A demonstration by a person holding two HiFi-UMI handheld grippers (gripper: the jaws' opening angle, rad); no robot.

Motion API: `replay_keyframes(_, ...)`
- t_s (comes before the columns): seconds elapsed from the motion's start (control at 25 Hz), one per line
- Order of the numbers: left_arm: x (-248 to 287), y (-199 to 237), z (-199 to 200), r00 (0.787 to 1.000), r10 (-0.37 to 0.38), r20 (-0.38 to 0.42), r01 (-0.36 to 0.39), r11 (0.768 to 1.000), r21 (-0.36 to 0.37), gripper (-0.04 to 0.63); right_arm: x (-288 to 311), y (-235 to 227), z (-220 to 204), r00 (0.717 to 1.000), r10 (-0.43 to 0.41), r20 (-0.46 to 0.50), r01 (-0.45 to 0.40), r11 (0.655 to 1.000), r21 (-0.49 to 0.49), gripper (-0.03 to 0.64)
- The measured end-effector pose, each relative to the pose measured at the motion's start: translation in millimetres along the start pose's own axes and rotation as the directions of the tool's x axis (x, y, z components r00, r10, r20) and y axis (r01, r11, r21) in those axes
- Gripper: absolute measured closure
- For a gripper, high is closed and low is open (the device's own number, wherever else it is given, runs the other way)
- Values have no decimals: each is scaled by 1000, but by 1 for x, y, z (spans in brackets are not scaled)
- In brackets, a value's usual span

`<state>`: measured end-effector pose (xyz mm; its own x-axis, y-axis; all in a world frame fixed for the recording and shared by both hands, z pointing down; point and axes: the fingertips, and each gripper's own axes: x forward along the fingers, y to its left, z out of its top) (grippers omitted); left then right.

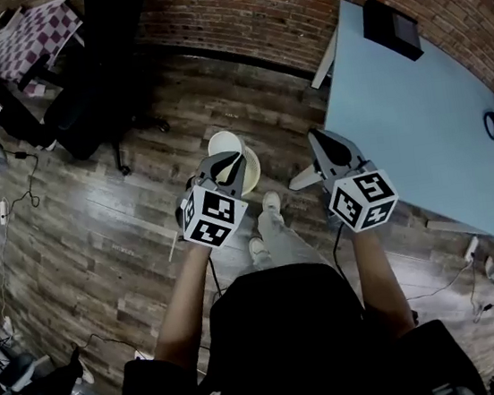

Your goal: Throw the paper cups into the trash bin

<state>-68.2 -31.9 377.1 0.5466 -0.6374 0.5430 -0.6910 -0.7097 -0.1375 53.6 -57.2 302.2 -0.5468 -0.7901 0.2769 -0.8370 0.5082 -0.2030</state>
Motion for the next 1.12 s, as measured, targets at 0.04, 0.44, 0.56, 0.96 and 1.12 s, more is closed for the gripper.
replay_keyframes(0.04,1,3,-1,1000,5,-5,-5,1000,-4,569,6,0,1,1000,10,-1,-10,1000,0,612)
replay_keyframes(0.44,34,50,4,999,42,-33,-43,998,-38,569,65,-20,17,998,67,-15,-66,998,2,612)
replay_keyframes(0.56,48,62,9,998,49,-38,-50,998,-46,569,82,-33,21,997,77,-20,-76,997,5,612)
replay_keyframes(0.96,97,96,25,995,64,-70,-68,996,-55,569,138,-75,35,993,117,-30,-117,993,19,612)
replay_keyframes(1.12,109,104,29,993,75,-93,-81,995,-63,569,156,-88,37,989,142,-40,-140,990,34,612)
